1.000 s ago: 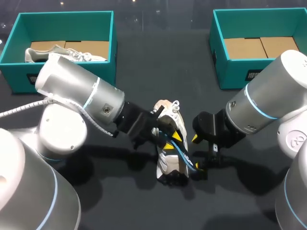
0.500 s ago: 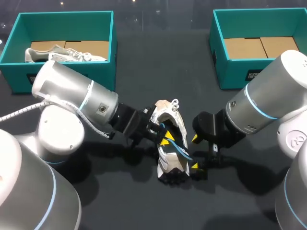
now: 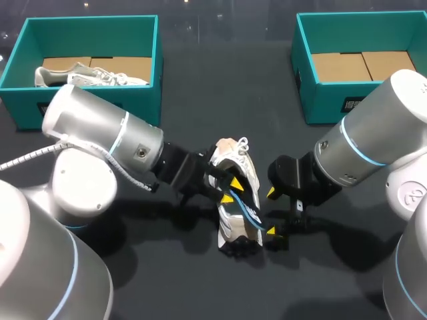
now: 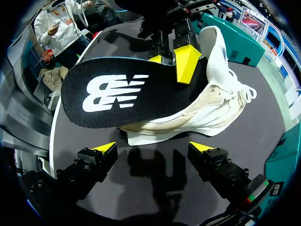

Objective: Take the shoe out of the shoebox, open the shoe tongue, remove and reinsert the insole, then place the shoe into the shoebox

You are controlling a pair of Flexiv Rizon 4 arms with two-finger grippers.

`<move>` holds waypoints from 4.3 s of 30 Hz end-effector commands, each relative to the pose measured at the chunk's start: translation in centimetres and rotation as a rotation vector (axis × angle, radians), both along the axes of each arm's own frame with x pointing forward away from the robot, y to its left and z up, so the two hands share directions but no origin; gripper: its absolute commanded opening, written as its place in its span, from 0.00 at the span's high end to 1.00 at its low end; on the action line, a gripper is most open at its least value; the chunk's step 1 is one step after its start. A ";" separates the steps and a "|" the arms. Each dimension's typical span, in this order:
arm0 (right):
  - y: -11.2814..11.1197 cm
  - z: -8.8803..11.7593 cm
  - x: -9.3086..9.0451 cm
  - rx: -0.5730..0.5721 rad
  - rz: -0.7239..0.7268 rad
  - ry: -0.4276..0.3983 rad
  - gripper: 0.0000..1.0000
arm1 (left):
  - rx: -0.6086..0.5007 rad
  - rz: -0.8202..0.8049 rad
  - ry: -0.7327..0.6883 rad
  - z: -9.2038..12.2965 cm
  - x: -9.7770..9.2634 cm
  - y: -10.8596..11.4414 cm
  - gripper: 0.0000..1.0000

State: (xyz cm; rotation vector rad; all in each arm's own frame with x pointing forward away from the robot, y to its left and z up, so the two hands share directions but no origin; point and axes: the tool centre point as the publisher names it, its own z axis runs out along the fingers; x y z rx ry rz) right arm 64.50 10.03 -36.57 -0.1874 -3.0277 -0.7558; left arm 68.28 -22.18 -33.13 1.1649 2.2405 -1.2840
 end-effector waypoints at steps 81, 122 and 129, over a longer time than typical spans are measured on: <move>-0.1 0.0 -0.1 0.002 -0.001 -0.002 0.00 | 0.153 -0.079 -0.073 -1.3 -0.5 -1.1 1.00; -0.1 0.0 -0.1 0.002 -0.001 -0.002 0.00 | 0.257 -0.098 -0.152 -0.9 1.8 -0.3 0.76; -0.1 0.0 -0.1 0.002 -0.001 -0.002 0.00 | 0.236 -0.147 -0.150 1.0 0.8 -0.8 0.67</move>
